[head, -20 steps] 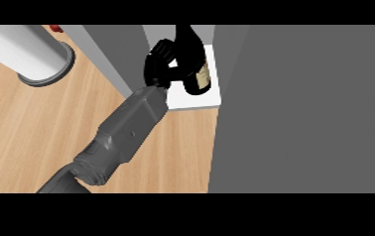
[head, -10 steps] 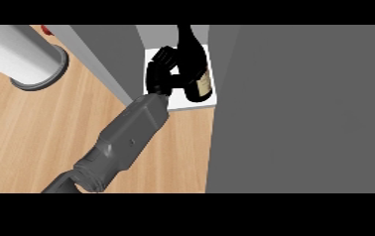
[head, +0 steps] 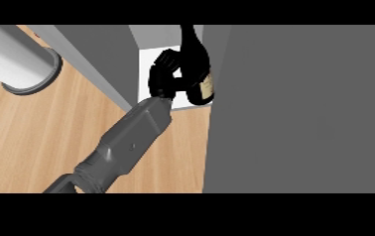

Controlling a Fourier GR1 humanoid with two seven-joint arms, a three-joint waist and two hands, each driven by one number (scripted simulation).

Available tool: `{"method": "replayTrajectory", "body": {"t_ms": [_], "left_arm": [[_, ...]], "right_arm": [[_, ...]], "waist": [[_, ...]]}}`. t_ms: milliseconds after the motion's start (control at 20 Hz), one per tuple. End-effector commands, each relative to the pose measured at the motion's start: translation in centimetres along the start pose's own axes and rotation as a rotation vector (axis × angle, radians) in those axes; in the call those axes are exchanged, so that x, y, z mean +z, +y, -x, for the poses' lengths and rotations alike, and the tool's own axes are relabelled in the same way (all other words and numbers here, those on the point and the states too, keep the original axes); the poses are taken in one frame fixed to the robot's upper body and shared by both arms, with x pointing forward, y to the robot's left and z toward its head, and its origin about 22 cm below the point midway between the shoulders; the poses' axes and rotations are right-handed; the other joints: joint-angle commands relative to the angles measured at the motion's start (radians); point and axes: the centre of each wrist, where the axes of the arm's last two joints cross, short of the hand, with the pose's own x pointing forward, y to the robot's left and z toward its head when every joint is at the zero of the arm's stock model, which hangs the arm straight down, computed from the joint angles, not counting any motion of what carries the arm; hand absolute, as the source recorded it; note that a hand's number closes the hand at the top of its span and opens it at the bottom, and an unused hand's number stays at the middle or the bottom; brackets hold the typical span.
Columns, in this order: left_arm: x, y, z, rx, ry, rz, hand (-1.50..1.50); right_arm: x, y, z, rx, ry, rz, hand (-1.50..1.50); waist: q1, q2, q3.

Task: Pick up the wine, place it into the cabinet and close the cabinet

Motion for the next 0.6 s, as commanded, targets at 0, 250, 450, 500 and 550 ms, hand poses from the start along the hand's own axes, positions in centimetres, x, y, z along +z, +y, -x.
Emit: {"method": "replayTrajectory", "body": {"t_ms": [0,250,450,500,550], "left_arm": [[-0.3,-1.3,-0.8,0.057,-0.009,-0.009,1.5],[0.2,-2.1,-0.8,0.049,-0.033,-0.074,-1.5],[-0.4,-2.6,-1.4,0.055,-0.03,-0.075,-1.5],[0.0,-1.7,-0.6,0.059,-0.031,-0.092,-1.5],[-0.2,-2.3,-1.0,0.027,-0.031,-0.099,-1.5]], "right_arm": [[-0.4,0.1,0.7,0.001,0.008,-0.008,-1.5],[0.6,-0.2,0.0,0.009,-0.009,0.001,-1.5],[0.3,0.1,0.4,-0.001,-0.014,-0.013,-1.5],[0.9,-0.3,-0.9,0.014,-0.004,-0.017,-1.5],[0.0,-0.2,-0.3,0.004,0.002,-0.018,-1.5]], "waist": [[0.002,0.002,0.0],[-0.008,-0.004,0.001],[-0.001,-0.001,0.001],[-0.005,-0.004,0.0],[-0.011,0.002,0.0]]}}
